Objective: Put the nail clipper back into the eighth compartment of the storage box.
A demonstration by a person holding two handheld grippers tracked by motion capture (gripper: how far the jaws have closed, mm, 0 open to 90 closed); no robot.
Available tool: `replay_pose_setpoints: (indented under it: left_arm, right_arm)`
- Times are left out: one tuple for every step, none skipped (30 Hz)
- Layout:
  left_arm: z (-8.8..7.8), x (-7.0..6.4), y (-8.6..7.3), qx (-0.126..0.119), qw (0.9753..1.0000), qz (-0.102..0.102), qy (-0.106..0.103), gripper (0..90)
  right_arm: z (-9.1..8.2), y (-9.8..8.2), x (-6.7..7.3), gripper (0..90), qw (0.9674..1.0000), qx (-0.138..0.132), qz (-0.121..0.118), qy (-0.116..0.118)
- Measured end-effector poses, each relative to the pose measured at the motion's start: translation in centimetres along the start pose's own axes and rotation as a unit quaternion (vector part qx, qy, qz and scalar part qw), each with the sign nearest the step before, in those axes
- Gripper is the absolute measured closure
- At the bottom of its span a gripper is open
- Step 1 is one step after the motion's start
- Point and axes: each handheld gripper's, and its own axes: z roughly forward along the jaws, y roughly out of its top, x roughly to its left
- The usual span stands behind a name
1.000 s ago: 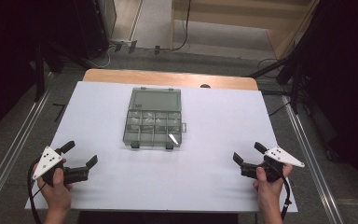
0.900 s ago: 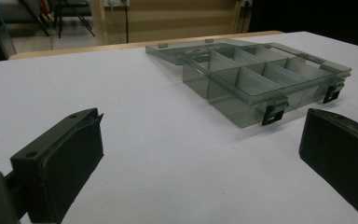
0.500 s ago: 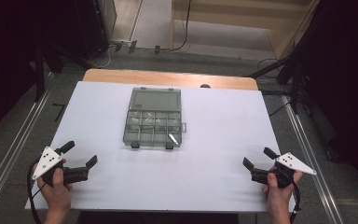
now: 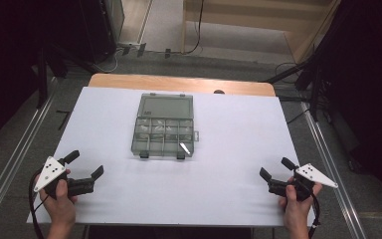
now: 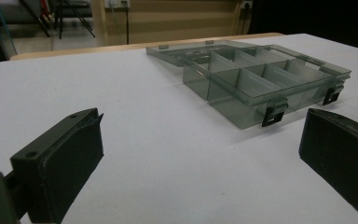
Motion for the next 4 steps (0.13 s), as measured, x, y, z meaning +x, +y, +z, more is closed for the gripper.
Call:
replay_pose_setpoints:
  left_arm:
    - [-0.02, 0.02, 0.01, 0.001, 1.0000, 0.000, 0.000, 0.0]
    - [-0.02, 0.01, 0.00, 0.001, 1.0000, 0.000, 0.000, 0.0]
    - [-0.02, 0.02, 0.01, 0.001, 1.0000, 0.000, 0.000, 0.0]
    - [-0.01, 0.02, 0.00, 0.001, 1.0000, -0.001, 0.000, 0.0]
  right_arm:
    - [0.03, 0.01, 0.03, 0.0, 1.0000, 0.002, -0.001, 0.000]
    - [0.08, 0.04, 0.08, 0.0, 1.0000, 0.005, -0.001, -0.001]
    - [0.17, 0.07, 0.08, 0.0, 1.0000, 0.008, -0.003, -0.001]
    - [0.31, 0.10, 0.06, 0.0, 0.9999, 0.016, -0.001, 0.002]
